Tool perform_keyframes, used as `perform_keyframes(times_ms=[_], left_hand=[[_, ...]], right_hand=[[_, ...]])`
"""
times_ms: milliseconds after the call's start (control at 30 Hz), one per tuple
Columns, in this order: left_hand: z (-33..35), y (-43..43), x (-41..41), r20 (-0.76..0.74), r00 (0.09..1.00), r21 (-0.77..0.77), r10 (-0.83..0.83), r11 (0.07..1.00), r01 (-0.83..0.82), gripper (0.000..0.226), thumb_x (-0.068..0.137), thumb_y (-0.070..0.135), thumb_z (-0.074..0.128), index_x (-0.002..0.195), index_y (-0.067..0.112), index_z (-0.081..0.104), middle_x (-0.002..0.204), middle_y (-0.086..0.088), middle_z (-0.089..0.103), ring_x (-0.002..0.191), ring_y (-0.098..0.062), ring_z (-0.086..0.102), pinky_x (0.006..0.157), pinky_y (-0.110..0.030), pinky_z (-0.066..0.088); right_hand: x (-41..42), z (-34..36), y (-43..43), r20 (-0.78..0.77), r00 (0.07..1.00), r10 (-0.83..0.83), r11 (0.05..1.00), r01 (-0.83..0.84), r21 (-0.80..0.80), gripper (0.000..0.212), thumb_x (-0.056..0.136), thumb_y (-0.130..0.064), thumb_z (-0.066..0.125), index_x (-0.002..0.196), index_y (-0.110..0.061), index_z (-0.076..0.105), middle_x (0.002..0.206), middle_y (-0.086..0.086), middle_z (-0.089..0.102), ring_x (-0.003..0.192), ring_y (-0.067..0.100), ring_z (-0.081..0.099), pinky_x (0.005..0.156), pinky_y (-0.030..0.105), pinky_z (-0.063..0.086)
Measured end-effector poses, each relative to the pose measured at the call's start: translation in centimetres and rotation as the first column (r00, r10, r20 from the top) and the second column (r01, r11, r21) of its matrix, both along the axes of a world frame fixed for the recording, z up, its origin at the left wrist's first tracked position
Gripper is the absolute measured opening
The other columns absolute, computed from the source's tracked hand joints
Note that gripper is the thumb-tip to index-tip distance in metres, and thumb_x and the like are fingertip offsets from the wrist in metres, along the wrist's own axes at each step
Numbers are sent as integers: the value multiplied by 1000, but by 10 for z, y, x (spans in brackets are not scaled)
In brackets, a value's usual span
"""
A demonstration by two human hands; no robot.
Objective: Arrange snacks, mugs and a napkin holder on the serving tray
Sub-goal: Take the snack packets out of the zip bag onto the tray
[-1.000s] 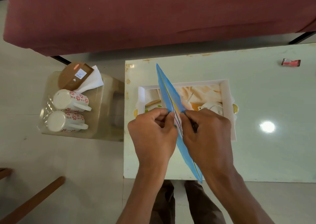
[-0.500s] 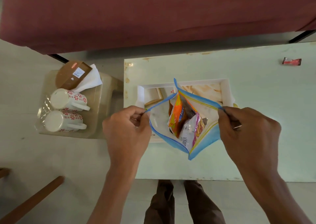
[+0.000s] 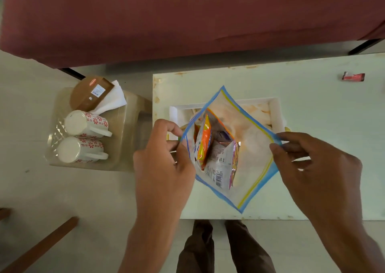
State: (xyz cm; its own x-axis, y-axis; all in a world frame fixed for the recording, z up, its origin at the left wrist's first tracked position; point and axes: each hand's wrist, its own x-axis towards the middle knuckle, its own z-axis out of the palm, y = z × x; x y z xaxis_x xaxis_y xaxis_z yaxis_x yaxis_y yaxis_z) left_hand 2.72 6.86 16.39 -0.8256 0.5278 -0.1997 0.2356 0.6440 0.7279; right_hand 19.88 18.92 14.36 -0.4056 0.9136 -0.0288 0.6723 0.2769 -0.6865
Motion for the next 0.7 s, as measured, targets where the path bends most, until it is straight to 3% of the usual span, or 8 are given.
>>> perform_keyframes(times_ms=[100,200,267,333,467,533,600,700], left_hand=[[13,-4,6,0,1000,46,-24,999,24,26,95,7,63,97,30,49,73,10,78,60,-8,72,48,-26,53],[26,-11,8,-32,998,47,-61,997,63,28,94,8,65,100,31,50,76,9,79,59,-7,70,44,-10,42],[35,-17,9,-49,993,41,-106,993,108,26,93,7,66,101,27,52,75,11,79,58,-4,70,45,-7,40],[43,-24,10,-52,990,47,-132,990,134,24,93,7,65,102,26,53,77,10,79,61,-2,71,45,-4,39],[49,-40,9,-34,989,112,-141,983,144,25,93,3,63,99,25,53,68,14,76,52,-2,65,43,-3,34],[49,-48,9,-2,988,145,-158,977,156,28,94,3,63,97,27,51,68,23,74,50,0,65,43,-3,34],[45,-55,10,25,984,165,-178,971,172,30,94,2,63,95,28,49,66,35,70,52,4,67,44,-1,36],[40,-64,14,36,981,186,-189,966,179,30,94,1,62,96,28,49,72,27,74,51,0,67,44,-4,38]], right_hand=[[1,14,-11,26,997,78,980,-82,183,23,85,-14,77,108,-15,72,95,1,68,77,13,65,63,8,42],[-2,26,-21,86,927,366,880,-375,290,30,81,2,76,105,-16,75,101,0,68,90,13,65,78,10,48],[-9,24,-22,204,767,609,739,-641,205,57,60,15,79,105,-20,76,109,1,70,96,16,69,73,21,57],[-23,21,-22,348,569,745,568,-815,114,66,43,15,80,99,-20,77,110,4,72,98,20,71,63,25,58],[-44,4,-33,412,315,855,403,-903,-146,61,78,8,63,129,-24,57,126,3,54,121,24,50,86,40,52],[-47,-2,-43,418,277,865,369,-917,-155,62,79,5,65,131,-25,52,124,4,53,117,24,51,81,39,51],[-46,-6,-55,425,270,864,329,-942,-71,63,61,5,81,115,-21,60,105,6,63,94,24,64,62,36,53],[-39,-19,-72,373,313,874,356,-933,-52,71,48,-2,91,106,-19,54,97,7,67,81,25,67,52,35,56]])
